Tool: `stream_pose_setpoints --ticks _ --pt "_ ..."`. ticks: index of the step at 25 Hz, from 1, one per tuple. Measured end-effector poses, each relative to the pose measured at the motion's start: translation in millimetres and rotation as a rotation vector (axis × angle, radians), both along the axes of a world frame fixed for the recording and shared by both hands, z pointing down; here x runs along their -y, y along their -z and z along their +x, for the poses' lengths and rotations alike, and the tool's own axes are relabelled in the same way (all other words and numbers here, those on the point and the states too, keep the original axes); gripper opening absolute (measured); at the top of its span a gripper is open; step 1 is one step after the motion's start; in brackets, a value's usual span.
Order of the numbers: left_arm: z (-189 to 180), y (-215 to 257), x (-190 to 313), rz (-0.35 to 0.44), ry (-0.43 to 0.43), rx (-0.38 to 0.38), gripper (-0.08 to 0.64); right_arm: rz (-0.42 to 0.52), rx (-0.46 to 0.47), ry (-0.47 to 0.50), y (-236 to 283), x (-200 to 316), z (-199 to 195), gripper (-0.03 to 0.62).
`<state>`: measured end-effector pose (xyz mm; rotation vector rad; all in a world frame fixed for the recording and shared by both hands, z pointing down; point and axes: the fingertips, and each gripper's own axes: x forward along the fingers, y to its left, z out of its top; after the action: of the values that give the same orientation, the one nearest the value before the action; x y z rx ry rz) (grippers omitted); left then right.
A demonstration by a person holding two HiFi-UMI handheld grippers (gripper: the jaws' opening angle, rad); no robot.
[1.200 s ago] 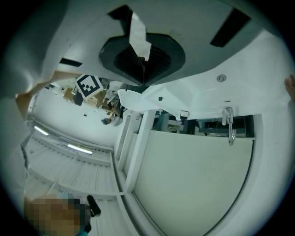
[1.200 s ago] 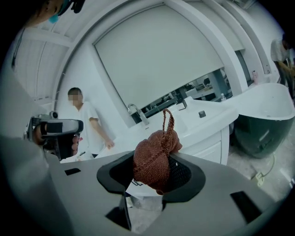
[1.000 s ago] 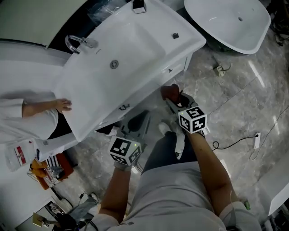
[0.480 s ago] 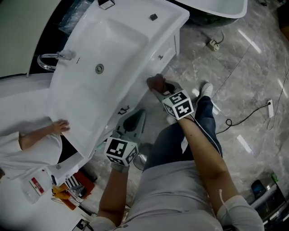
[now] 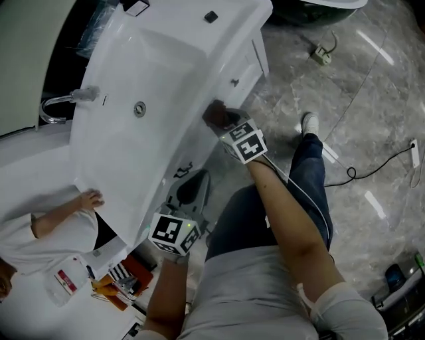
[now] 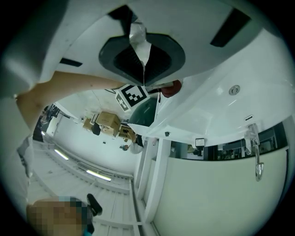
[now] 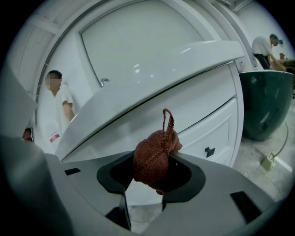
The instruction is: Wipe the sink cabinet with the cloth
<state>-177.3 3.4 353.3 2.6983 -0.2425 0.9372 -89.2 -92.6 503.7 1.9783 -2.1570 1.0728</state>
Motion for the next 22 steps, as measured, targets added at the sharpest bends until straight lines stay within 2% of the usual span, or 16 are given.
stream_pose_setpoints --ticks 4,9,17,19,22 --pt "6 -8 -1 -0.017 0.002 0.014 0.021 -0.005 0.03 0.012 -19 20 -2 0.176" --pt "15 -14 2 0.03 -0.04 0.055 0.021 0.015 0.079 0.004 -31 31 1 0.176" --pt "39 -25 2 0.003 -0.027 0.088 0.021 0.009 0.102 0.109 -36 31 8 0.176" --pt "47 -25 4 0.002 -0.017 0.088 0.021 0.009 0.109 0.121 -34 34 15 0.176" --pt "59 -26 5 -0.003 -0.007 0.095 0.021 0.012 0.122 0.085 -32 34 43 0.176"
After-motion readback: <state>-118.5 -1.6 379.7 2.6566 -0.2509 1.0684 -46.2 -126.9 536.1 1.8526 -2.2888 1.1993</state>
